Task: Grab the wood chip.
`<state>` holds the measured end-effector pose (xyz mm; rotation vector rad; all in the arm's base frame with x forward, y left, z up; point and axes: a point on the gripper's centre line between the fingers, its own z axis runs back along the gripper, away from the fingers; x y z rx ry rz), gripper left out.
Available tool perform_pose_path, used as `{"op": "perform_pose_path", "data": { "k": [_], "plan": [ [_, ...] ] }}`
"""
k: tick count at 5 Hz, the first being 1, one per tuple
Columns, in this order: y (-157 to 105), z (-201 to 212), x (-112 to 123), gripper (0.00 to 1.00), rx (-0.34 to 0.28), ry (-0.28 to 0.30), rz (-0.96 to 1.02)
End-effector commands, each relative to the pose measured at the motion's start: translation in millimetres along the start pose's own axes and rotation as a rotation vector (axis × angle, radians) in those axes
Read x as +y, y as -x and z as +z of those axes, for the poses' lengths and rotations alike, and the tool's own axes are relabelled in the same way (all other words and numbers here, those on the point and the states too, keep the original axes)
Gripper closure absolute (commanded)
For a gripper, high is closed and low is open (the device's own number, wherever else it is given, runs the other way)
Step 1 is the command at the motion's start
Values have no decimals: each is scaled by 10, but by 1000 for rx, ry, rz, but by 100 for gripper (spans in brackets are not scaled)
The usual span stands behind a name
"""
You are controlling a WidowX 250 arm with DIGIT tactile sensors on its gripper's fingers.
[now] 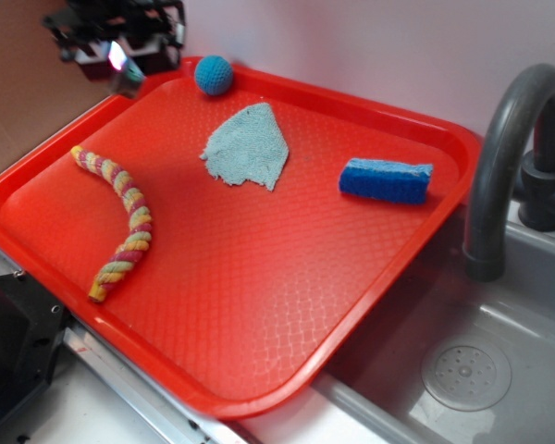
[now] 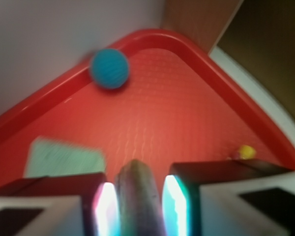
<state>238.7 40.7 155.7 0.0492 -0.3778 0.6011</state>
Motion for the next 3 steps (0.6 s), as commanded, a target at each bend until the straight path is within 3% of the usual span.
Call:
{"op": "perform_pose_path", "data": {
  "k": [1,2,3],
  "plan": [
    [453,1442,-341,100,-51,326,-441],
    [555,1590,-302,100,5,311,-397],
    [456,1483,-285,100,77,230,-422]
  ]
}}
